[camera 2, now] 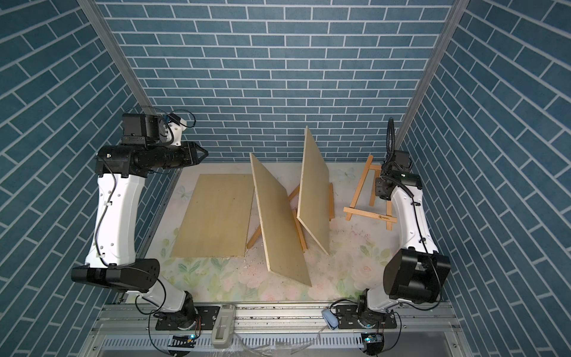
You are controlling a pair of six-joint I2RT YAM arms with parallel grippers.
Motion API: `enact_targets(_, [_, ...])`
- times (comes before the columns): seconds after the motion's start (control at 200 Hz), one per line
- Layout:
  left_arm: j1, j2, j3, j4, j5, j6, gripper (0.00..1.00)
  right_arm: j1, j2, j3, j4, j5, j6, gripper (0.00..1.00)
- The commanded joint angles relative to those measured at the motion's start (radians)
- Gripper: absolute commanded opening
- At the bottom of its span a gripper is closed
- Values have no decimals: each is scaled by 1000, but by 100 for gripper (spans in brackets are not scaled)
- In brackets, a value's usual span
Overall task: Disassemble the easel
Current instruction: Fold up the easel.
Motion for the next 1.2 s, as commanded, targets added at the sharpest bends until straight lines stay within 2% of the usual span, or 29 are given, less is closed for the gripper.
enact_targets(0.0, [6,11,34,12,17,6,44,-8,41,62,35,-50,22,0])
enact_targets(0.34, [10,17,34,13,3,12,42,-9,234,153,131,-51,-31,0])
enact_targets(0.69, [13,3,20,-3,-18,8,41,-11,461,270,204,-24,-143,0])
enact_targets(1.195, [13,-34,20,-49,-50,-15,40,-52,693,355,247,-103,-223,0])
